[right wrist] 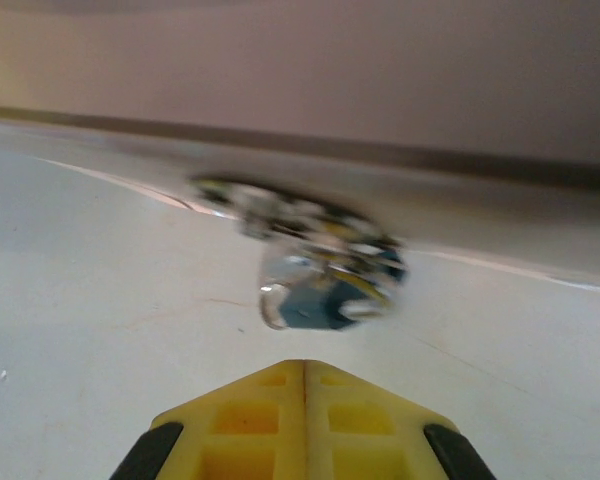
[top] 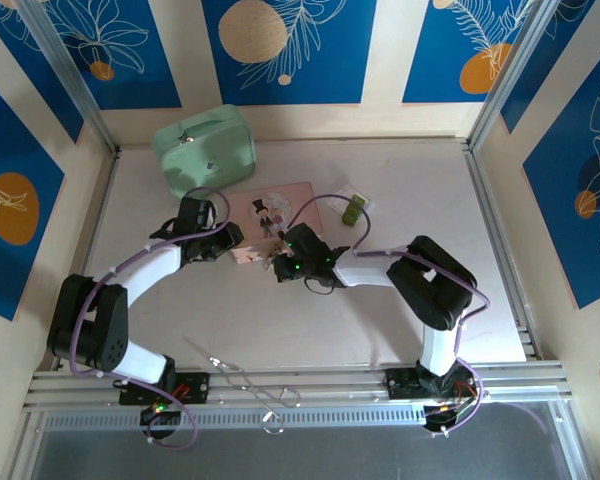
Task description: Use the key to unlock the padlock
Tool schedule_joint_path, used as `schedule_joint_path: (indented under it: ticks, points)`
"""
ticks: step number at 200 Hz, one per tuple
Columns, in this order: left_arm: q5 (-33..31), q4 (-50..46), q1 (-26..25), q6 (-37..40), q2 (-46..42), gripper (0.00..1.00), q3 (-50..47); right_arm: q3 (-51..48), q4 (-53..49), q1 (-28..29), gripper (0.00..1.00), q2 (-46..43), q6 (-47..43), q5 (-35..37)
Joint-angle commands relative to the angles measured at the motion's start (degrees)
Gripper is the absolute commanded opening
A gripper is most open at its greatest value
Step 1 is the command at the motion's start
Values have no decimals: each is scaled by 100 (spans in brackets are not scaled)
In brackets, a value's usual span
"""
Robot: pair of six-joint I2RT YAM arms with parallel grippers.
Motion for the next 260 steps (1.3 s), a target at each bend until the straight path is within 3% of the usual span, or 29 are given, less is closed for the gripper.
schedule_joint_path:
  ticks: [1, 72, 125, 181, 260]
  points:
    - [156, -224, 52, 145, 42, 43, 121, 340, -148, 119, 0, 159, -86, 198]
    - [209, -296, 86, 233, 17, 42, 122, 1123, -719, 245, 0, 653, -348, 885]
    - [228, -260, 173, 242, 26, 42, 72, 713, -429, 645, 0, 116, -568, 1395]
    - [244, -310, 191, 272, -14, 42, 121, 234, -173, 524, 0, -24, -859, 1225]
    - [268, -421, 192, 358, 46, 41, 200, 1048, -511, 394, 0, 681, -961, 1537]
